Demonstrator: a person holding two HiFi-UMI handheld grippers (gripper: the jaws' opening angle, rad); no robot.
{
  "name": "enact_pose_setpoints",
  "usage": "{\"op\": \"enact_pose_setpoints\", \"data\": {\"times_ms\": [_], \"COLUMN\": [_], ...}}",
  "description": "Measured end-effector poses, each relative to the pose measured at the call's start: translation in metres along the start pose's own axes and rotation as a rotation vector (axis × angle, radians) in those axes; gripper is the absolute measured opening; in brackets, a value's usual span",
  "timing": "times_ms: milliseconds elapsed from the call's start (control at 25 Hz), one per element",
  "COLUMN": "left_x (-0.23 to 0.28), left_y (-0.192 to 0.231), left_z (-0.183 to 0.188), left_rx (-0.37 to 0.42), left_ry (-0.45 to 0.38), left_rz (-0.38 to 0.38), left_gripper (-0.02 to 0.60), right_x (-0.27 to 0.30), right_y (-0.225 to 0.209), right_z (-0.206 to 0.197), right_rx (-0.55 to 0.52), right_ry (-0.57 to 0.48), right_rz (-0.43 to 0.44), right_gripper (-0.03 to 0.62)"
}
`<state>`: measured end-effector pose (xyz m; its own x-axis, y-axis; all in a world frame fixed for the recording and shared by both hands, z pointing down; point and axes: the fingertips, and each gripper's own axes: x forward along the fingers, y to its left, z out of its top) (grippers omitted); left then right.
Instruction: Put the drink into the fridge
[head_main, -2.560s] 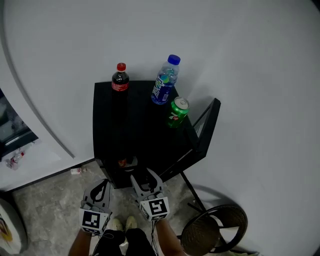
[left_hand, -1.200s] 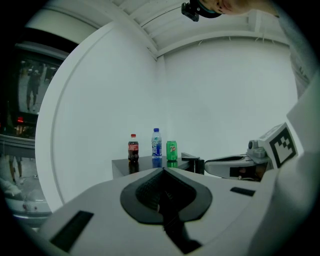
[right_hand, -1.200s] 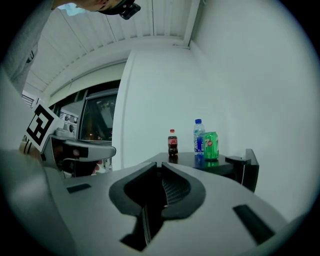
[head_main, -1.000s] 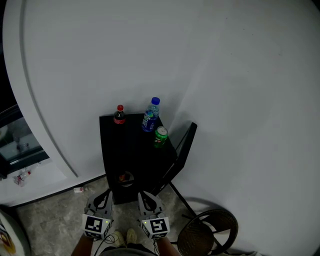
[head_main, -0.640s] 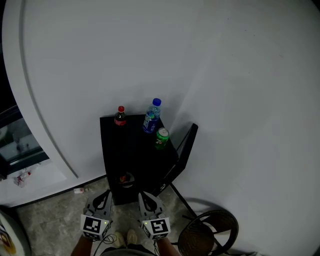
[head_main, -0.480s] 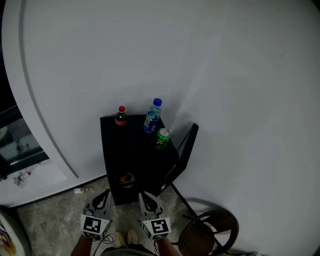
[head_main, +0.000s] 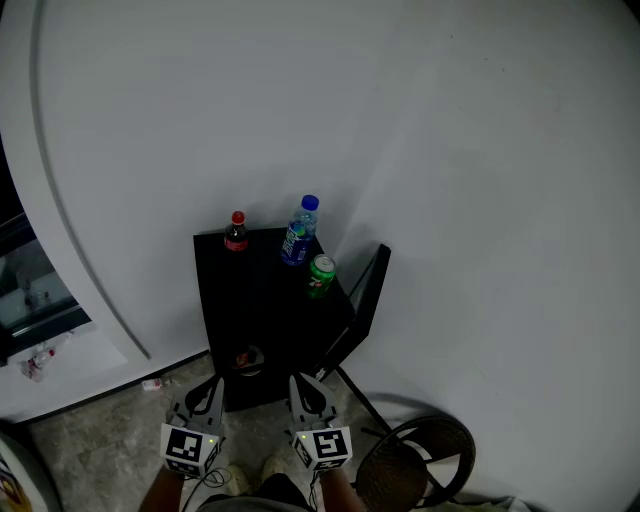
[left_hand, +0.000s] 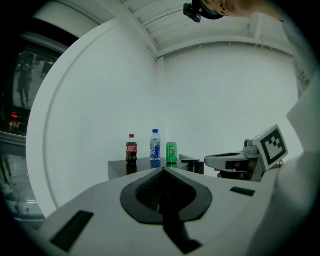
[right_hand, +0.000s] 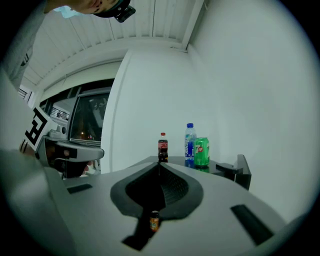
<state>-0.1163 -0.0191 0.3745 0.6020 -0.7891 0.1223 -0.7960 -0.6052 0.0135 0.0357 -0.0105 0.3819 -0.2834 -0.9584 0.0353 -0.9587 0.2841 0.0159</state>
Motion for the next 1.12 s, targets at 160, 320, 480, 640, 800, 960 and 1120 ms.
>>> {"op": "enact_pose_setpoints", "data": {"times_ms": [160, 320, 480, 640, 800, 960, 1120], "left_x": [0.014, 0.041, 0.071, 0.100, 0.127, 0.147, 0.159], "left_y": [0.000, -0.001, -0.004, -0.007, -0.006, 0.000, -0.001], "left_z": [0.006, 0.011, 0.013, 0.018, 0.021, 0.017, 0.017], "left_rx": [0.003, 0.007, 0.009, 0.005, -0.009, -0.008, -0.015], "left_ry": [-0.019, -0.023, -0.016, -0.016, -0.016, 0.016, 0.027], "left_rz": [-0.018, -0.022, 0.002, 0.040, 0.083, 0.134, 0.173], "left_gripper": [0.003, 0.003, 0.003, 0.003, 0.003, 0.003, 0.003], "right_x": [0.008, 0.022, 0.042, 0.064, 0.088, 0.113, 0.126], "right_y": [-0.029, -0.062, -0.093, -0.119, -0.138, -0.150, -0.153], "right_z": [0.010, 0.018, 0.019, 0.020, 0.022, 0.020, 0.024], "right_rx": [-0.016, -0.028, -0.024, -0.021, -0.026, -0.029, -0.026], "right_ry": [-0.011, -0.026, -0.022, -0.021, -0.016, -0.006, -0.012], "right_rz": [-0.039, -0.065, -0.052, -0.016, 0.030, 0.082, 0.163], "right_gripper": [0.028, 0.028, 0.028, 0.028, 0.028, 0.028, 0.029]}}
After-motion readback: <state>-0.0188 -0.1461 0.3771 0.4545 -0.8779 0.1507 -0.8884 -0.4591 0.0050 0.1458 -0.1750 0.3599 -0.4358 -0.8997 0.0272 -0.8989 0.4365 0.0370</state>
